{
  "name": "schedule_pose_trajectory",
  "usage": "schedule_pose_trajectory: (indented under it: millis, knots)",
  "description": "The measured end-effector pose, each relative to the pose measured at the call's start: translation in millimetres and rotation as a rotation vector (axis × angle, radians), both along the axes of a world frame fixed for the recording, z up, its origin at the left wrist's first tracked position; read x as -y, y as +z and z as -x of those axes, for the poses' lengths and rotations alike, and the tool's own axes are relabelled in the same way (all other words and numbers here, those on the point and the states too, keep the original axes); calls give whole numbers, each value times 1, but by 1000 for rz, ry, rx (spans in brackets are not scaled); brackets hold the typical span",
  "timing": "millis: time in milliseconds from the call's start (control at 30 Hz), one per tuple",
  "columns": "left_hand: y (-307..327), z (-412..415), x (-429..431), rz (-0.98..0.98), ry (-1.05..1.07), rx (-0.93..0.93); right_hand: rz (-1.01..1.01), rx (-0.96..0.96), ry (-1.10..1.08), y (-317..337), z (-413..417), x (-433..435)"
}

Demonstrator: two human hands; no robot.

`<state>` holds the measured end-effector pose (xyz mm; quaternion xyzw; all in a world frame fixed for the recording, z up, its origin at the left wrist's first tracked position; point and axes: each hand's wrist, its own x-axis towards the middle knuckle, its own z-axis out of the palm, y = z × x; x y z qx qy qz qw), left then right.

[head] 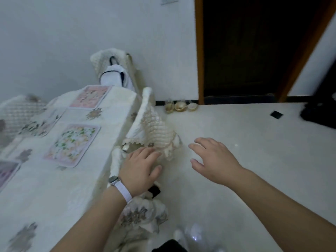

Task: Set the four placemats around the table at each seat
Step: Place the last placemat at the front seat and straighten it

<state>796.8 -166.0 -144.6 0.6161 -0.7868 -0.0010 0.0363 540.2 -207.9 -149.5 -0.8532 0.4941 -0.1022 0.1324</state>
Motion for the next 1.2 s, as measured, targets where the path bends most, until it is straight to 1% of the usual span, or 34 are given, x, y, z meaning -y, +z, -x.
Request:
schedule_pose_trajectory:
  millis: [200,400,600,767,1067,1200]
  knots:
    - [-10,-75,-25,10,283,-5,-26,-6,251,-1,-75,43]
    - [-32,-140,-27,11,506,-88,-36,-53,409,-1,-152,80]
    - [-48,-198,-7,-13,616,-146,-26,-129,513,2,-222,121]
    - [-57,-248,11,-24,689,-168,20,-135,554,3,-282,153]
    - [-68,-310,11,-46,872,-212,-6,-158,721,-15,-372,179]
    - [-81,-330,11,-63,979,-244,-60,-179,811,-32,-412,195]
